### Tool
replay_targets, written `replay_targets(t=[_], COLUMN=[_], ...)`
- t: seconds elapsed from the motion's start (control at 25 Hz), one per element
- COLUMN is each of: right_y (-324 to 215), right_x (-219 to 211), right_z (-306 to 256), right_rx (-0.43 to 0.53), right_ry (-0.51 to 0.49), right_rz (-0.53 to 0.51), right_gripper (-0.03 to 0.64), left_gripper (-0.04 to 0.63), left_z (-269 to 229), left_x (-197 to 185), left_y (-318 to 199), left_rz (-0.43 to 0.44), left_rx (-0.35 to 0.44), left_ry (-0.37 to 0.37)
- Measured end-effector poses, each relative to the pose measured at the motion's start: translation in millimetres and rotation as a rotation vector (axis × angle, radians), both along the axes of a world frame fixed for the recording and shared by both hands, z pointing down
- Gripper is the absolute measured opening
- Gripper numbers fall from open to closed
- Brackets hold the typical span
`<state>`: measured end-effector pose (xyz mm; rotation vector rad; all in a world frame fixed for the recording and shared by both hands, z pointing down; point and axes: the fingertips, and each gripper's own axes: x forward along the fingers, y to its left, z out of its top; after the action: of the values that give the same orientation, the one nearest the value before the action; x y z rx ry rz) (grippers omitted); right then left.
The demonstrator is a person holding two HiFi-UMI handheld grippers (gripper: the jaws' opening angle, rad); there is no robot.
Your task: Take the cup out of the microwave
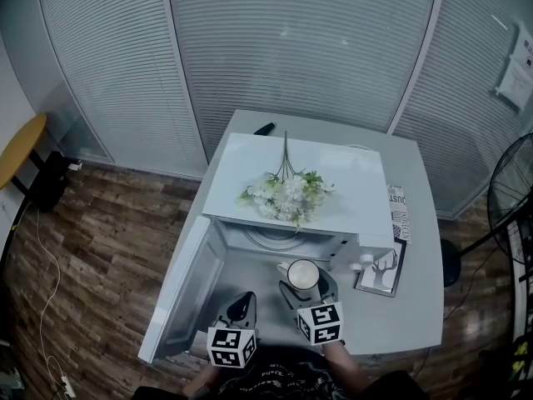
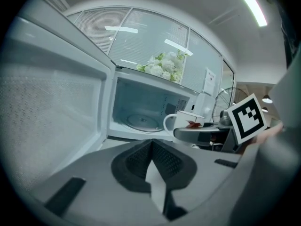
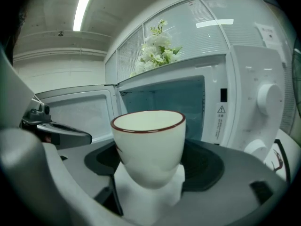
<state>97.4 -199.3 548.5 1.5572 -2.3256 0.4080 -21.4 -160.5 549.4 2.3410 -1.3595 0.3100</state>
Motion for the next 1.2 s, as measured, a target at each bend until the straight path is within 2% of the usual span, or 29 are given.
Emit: replay_targets(t=[0.68,1.2], right_y=[34,53], right_x=[26,51], right_z=[-32,-56], right_rx=[0.067,0.125], right_ry=[-0.025,-0.026], right_rz=[0.097,0.169], right_gripper=[0.393,0.393], left_gripper=[0.005,0.005], left_z=[-15,-45], left_x=[19,31], left_y=[-4,-5], left_rz=[0.017,0.009], left_rx=[0.058,0.163], left_ry=[0.007,0.016])
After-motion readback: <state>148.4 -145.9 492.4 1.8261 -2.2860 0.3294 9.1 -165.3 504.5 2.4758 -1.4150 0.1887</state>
